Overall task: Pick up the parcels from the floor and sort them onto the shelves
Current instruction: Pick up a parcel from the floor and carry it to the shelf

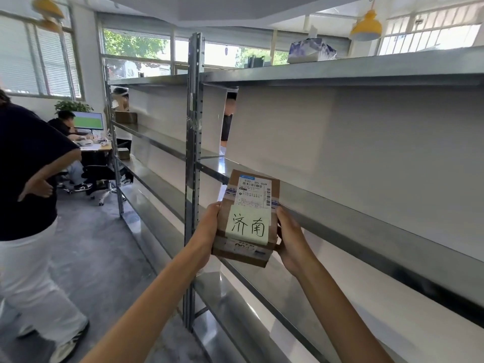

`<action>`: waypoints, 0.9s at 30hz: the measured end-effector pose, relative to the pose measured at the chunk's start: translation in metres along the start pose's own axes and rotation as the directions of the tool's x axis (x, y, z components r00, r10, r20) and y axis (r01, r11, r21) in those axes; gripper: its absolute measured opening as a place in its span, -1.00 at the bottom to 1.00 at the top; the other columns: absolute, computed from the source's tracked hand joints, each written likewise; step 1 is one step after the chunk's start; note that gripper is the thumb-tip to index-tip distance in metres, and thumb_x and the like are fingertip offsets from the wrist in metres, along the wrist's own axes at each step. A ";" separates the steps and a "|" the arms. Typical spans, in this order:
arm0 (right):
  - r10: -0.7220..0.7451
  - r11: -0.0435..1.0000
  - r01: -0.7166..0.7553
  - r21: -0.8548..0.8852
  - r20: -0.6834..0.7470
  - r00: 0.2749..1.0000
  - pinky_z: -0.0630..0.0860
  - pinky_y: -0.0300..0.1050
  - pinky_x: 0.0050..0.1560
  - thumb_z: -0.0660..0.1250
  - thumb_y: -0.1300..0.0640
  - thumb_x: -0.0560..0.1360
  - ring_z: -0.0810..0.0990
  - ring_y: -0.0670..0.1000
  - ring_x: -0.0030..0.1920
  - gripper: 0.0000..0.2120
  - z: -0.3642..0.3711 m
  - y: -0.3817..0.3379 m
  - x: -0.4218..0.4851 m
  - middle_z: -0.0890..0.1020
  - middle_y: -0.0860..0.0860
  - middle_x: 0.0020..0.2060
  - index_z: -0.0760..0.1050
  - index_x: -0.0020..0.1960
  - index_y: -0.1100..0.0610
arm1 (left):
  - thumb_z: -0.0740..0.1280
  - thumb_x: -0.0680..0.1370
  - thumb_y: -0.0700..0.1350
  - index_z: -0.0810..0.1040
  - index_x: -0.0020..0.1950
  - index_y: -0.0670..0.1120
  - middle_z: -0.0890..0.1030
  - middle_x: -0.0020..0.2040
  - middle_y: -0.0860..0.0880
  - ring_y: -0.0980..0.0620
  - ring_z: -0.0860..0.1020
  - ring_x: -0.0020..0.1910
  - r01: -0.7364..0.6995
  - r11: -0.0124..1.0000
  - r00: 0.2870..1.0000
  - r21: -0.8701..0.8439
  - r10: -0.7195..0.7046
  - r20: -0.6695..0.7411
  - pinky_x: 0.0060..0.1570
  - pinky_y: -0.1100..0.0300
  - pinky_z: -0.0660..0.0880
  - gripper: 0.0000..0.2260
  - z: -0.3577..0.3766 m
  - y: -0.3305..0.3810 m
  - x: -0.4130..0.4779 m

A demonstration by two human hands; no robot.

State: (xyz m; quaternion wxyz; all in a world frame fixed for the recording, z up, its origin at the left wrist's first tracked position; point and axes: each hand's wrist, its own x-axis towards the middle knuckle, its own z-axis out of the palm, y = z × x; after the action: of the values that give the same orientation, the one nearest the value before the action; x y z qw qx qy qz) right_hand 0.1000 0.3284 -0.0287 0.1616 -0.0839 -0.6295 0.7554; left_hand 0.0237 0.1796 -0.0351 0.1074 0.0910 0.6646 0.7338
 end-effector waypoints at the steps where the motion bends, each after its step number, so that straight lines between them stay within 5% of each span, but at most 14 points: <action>1: -0.004 1.000 0.004 -0.002 0.001 1.000 0.42 0.18 0.28 0.04 -0.05 0.62 0.54 -0.02 0.15 -0.66 0.004 0.002 0.006 0.60 0.01 0.17 0.42 0.31 -0.02 | -0.02 0.60 0.14 0.52 -0.06 0.03 0.69 -0.39 0.06 0.09 0.65 -0.42 -0.007 1.000 1.000 0.004 0.007 0.003 -0.38 0.22 0.48 -0.64 -0.004 -0.001 0.007; 9: 0.007 0.999 -0.005 0.040 -0.074 0.997 0.58 0.10 0.09 0.03 -0.10 0.61 0.65 0.09 0.07 -0.65 0.051 0.015 0.067 0.67 0.06 0.08 0.45 0.26 -0.02 | 0.00 0.61 0.07 0.50 -0.10 0.04 0.69 -0.38 0.10 0.12 0.64 -0.34 -0.059 0.998 0.996 0.019 0.057 0.070 -0.15 0.13 0.48 -0.69 -0.043 0.003 0.068; 12: 0.037 0.997 -0.028 0.075 -0.129 0.991 0.62 0.03 -0.08 0.05 -0.13 0.60 0.69 0.08 -0.05 -0.65 0.075 0.019 0.093 0.71 0.04 -0.04 0.50 0.19 -0.02 | 0.01 0.61 0.06 0.51 -0.10 0.04 0.68 -0.38 0.12 0.08 0.62 -0.22 -0.076 0.996 0.993 0.044 0.072 0.090 -0.19 0.16 0.44 -0.70 -0.063 0.008 0.094; 16: 0.071 0.995 -0.055 0.089 -0.185 0.980 0.61 0.05 -0.06 0.05 -0.12 0.60 0.70 0.08 -0.09 -0.65 0.107 0.028 0.123 0.73 0.04 -0.12 0.52 0.15 0.00 | 0.03 0.61 0.03 0.52 -0.08 0.03 0.67 -0.24 0.07 0.08 0.58 -0.13 -0.086 0.994 0.990 0.072 0.077 0.122 -0.21 0.20 0.38 -0.71 -0.092 0.017 0.125; 22: 0.087 0.991 -0.061 0.120 -0.222 0.971 0.58 0.13 0.06 0.04 -0.11 0.61 0.68 0.09 -0.04 -0.66 0.139 0.036 0.162 0.70 0.05 -0.05 0.49 0.18 -0.01 | 0.03 0.61 0.04 0.50 -0.12 0.02 0.67 -0.37 0.10 0.18 0.62 -0.37 -0.115 0.987 0.989 0.113 0.103 0.110 -0.35 0.26 0.43 -0.71 -0.123 0.024 0.171; 27: 0.108 0.987 -0.069 0.148 -0.280 0.954 0.64 -0.02 -0.21 0.10 -0.08 0.59 0.71 0.05 -0.18 -0.73 0.147 0.035 0.192 0.71 0.02 -0.14 0.53 0.07 -0.02 | 0.04 0.59 0.05 0.46 -0.13 -0.02 0.64 -0.24 0.01 0.08 0.58 -0.22 -0.100 0.983 0.991 0.151 0.086 0.098 -0.26 0.20 0.38 -0.73 -0.128 0.030 0.202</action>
State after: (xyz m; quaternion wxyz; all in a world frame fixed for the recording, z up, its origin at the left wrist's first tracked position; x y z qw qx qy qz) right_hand -0.1324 0.2540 -0.0203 0.2227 -0.2097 -0.5417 0.7829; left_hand -0.2071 0.1110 -0.0202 0.0956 0.1634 0.7092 0.6791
